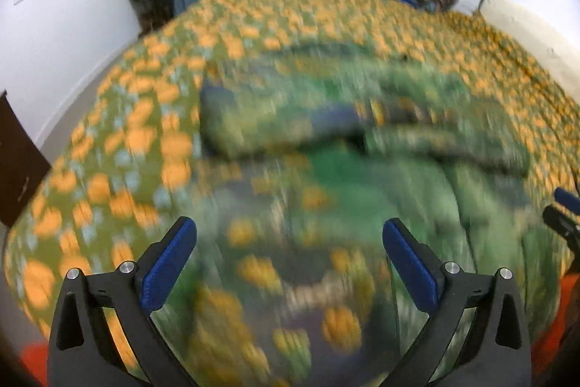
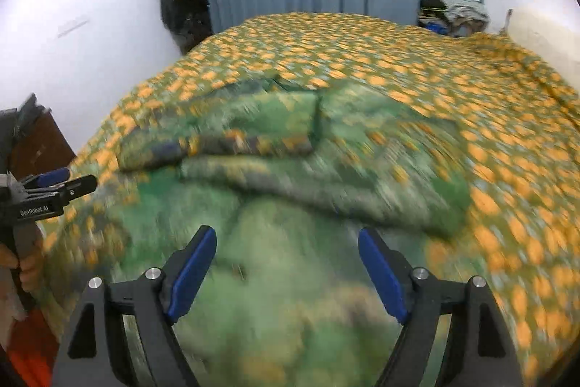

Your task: Fold large clothes

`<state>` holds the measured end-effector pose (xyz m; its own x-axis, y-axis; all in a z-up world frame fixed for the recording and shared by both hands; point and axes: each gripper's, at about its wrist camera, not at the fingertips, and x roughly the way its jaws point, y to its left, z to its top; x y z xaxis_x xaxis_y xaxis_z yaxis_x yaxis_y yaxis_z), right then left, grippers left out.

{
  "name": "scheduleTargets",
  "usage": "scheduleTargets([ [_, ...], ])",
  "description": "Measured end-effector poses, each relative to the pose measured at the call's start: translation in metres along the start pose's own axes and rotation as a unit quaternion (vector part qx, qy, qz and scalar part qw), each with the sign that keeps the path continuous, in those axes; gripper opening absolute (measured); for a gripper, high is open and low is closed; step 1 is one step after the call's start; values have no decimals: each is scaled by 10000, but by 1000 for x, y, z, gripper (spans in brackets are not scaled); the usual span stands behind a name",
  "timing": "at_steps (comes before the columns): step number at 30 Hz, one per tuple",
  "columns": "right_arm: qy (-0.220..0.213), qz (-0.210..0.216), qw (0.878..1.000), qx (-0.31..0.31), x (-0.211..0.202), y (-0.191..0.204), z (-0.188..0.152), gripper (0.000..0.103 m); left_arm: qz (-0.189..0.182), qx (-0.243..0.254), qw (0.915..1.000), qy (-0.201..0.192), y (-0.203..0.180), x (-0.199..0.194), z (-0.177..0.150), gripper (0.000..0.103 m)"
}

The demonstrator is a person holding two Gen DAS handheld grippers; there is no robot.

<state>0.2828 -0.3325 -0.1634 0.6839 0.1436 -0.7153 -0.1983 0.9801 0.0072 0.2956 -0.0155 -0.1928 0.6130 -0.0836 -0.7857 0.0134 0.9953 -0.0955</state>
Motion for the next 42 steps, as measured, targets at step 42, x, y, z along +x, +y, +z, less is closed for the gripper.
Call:
scheduleTargets([
  [42, -5, -471, 9989, -32, 22, -28, -48, 82, 141, 450, 9986, 257, -31, 106, 25, 103],
])
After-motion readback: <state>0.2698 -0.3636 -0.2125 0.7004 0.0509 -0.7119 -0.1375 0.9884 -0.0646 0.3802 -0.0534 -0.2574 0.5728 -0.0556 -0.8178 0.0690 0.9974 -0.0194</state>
